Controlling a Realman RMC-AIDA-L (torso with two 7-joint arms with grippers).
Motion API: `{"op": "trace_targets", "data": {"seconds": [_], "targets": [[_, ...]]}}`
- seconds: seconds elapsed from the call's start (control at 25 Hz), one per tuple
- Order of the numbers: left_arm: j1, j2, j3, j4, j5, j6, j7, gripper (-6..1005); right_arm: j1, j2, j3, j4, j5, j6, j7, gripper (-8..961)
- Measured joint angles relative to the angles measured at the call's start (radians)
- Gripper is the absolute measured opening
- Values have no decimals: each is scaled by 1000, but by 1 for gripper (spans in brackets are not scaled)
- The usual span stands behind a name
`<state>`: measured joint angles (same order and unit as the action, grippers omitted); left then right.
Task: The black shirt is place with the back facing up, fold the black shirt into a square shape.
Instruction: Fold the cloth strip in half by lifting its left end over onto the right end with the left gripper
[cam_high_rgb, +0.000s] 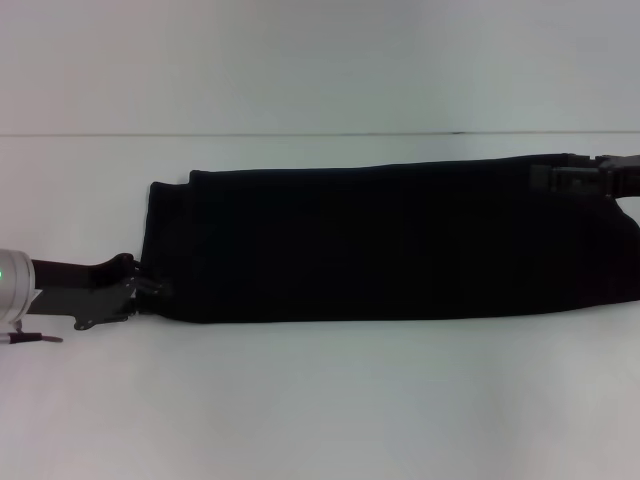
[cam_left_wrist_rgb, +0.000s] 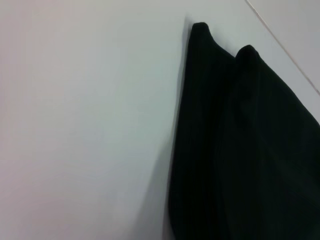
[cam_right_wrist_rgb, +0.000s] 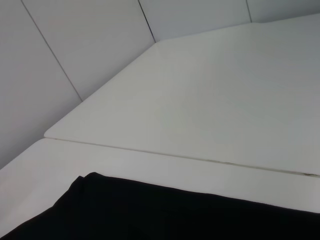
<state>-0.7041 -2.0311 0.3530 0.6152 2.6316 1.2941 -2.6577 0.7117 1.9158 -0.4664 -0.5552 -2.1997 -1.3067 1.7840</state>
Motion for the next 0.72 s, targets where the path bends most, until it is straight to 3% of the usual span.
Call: {"op": "trace_targets", "data": {"seconds": [0.48,0.64,0.72], "targets": [[12,-1,-10,0,-21,-22,50,187,2,10,-2,0,0,7,0,901],[33,-3,-73,0,-44,-23,137,34,12,30,0,0,16,19,0,900],[54,-1,-136,3,-59,-16,205,24,18,40,0,0,27,30,0,899]]}}
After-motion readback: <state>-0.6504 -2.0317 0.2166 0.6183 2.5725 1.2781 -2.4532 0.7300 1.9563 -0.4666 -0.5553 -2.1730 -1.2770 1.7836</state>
